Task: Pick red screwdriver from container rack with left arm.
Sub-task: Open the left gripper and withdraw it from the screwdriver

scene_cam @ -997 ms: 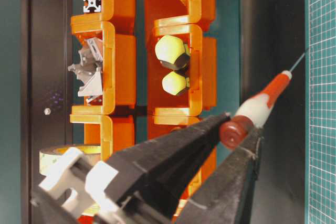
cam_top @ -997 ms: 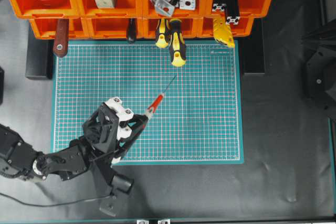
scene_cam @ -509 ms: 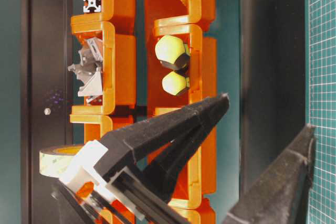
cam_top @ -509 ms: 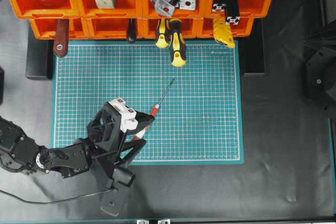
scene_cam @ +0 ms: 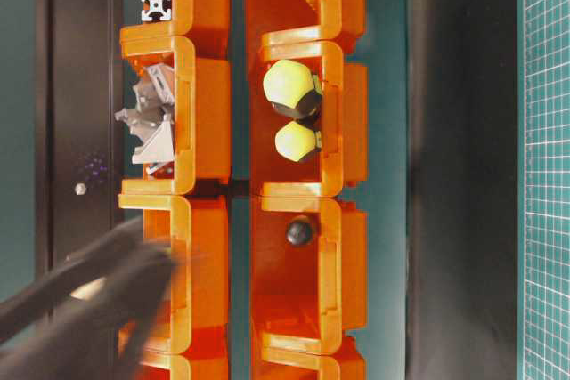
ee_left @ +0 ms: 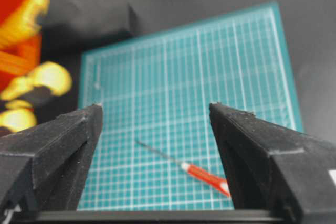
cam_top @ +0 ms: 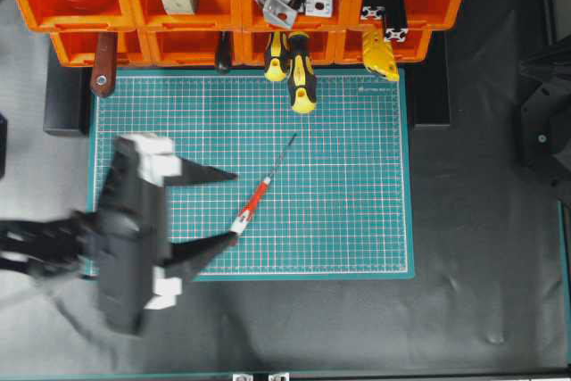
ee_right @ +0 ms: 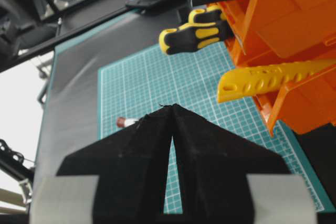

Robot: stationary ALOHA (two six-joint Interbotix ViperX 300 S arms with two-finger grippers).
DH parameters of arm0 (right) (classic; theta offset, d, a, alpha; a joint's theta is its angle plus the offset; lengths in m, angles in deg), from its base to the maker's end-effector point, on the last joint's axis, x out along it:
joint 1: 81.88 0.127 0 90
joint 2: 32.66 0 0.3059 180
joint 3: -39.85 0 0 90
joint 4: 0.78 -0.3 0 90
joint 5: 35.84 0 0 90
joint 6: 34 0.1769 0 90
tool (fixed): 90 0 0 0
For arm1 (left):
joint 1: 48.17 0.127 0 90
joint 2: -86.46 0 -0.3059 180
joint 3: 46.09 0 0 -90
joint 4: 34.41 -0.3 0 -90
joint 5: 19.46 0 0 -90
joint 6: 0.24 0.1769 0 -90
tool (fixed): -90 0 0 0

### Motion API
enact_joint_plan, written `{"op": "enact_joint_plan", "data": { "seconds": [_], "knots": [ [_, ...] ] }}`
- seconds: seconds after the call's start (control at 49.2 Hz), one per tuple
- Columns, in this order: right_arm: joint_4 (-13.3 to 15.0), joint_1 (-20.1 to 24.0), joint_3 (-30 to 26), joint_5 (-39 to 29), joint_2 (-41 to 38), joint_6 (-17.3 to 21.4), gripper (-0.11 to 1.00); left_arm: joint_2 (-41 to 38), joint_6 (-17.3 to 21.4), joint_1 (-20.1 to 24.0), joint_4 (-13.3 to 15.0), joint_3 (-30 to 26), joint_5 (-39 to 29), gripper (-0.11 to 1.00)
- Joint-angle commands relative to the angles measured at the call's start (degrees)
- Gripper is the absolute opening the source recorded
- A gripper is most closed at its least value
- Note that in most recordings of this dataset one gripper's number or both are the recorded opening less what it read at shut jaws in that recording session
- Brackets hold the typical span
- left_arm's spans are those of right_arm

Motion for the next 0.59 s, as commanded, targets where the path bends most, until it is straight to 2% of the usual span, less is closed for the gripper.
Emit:
{"op": "enact_joint_plan", "data": {
  "seconds": [0.0,0.163,0.386,0.57],
  "knots": [
    [0.3,-0.1,-1.8,1.7,-0.4,-0.5,0.00,7.8,-0.4,-0.1,-0.2,0.6,0.2,0.80],
    [0.3,-0.1,-1.8,5.4,-0.5,-2.7,0.00,16.4,-1.7,0.0,-0.3,4.7,0.4,0.79],
    [0.4,-0.2,-1.3,9.3,-1.0,-6.0,0.00,29.1,-8.1,0.2,-0.2,11.8,1.8,0.79],
    [0.3,0.6,-1.0,11.2,-1.3,-6.0,0.00,37.4,-8.7,0.2,-0.3,15.8,6.3,0.79]
  ]
}}
